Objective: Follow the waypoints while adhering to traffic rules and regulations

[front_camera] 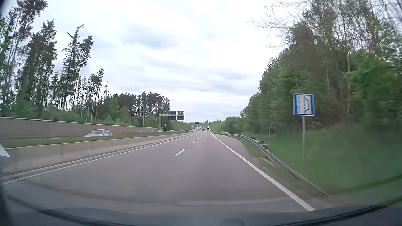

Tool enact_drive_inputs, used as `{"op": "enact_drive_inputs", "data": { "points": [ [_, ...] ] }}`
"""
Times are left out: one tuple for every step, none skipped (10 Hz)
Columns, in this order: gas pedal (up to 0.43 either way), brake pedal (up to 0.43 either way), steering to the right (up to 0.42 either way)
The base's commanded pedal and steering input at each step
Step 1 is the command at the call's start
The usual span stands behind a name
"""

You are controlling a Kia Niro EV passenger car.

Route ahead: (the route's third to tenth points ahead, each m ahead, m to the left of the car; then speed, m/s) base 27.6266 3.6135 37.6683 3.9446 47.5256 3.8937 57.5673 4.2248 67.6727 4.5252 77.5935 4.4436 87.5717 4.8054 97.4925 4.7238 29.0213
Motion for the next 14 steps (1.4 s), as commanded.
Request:
{"op": "enact_drive_inputs", "data": {
  "points": [
    [0.772, 0.0, -0.001],
    [0.772, 0.0, 0.0],
    [0.772, 0.0, 0.001],
    [0.772, 0.0, 0.002],
    [0.772, 0.0, 0.002],
    [0.772, 0.0, 0.001],
    [0.772, 0.0, 0.0],
    [0.772, 0.0, -0.003],
    [0.772, 0.0, -0.005],
    [0.772, 0.0, -0.006],
    [0.76, 0.0, -0.006],
    [0.74, 0.0, -0.006],
    [0.72, 0.0, -0.007],
    [0.72, 0.0, -0.007]
  ]
}}
